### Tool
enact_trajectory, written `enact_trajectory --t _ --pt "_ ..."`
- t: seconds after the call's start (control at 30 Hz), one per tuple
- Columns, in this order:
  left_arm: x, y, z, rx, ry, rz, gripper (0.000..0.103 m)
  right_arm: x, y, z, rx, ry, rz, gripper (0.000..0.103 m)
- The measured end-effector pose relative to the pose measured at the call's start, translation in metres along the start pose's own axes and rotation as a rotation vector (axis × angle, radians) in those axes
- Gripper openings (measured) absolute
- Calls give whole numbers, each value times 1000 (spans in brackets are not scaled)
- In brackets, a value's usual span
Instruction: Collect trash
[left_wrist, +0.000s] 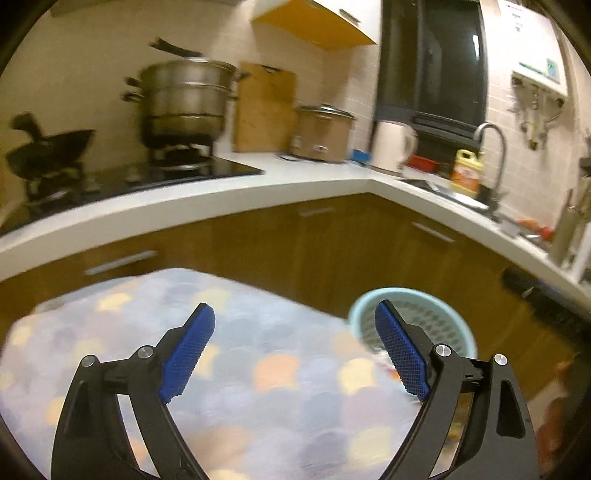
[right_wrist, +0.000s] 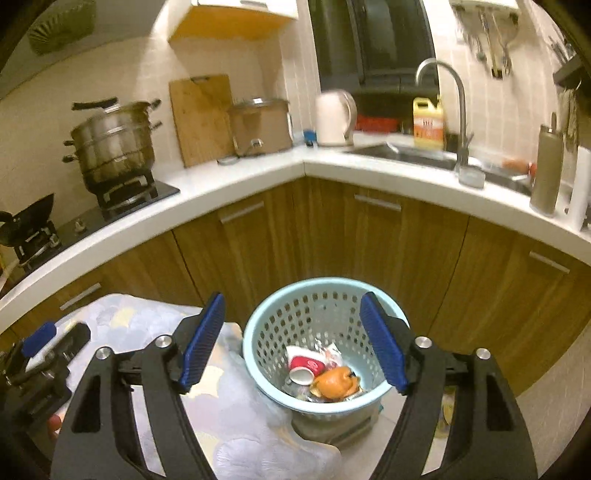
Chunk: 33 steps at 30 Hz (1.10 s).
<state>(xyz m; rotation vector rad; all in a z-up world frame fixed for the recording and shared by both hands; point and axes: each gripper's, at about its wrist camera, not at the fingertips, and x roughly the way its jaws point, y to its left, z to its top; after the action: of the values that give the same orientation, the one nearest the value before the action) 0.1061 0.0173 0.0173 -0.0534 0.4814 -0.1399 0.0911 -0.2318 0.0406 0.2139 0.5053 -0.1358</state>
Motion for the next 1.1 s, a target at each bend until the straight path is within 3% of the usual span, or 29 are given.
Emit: enact_trajectory --t 0.2,0.3,0.5,1.1 --pt "-10 19 -11 -31 -29 68 86 -12 20 -14 -12 -49 -23 76" --pt "-19 27 -10 -79 -53 36 88 -15 26 -21 -27 -62 -40 76" --pt "-17 32 -11 -80 -55 36 90 -16 29 -24 -38 -66 -116 80" --pt "-13 16 -20 -13 -60 81 91 -31 14 -20 -14 -81 -105 80"
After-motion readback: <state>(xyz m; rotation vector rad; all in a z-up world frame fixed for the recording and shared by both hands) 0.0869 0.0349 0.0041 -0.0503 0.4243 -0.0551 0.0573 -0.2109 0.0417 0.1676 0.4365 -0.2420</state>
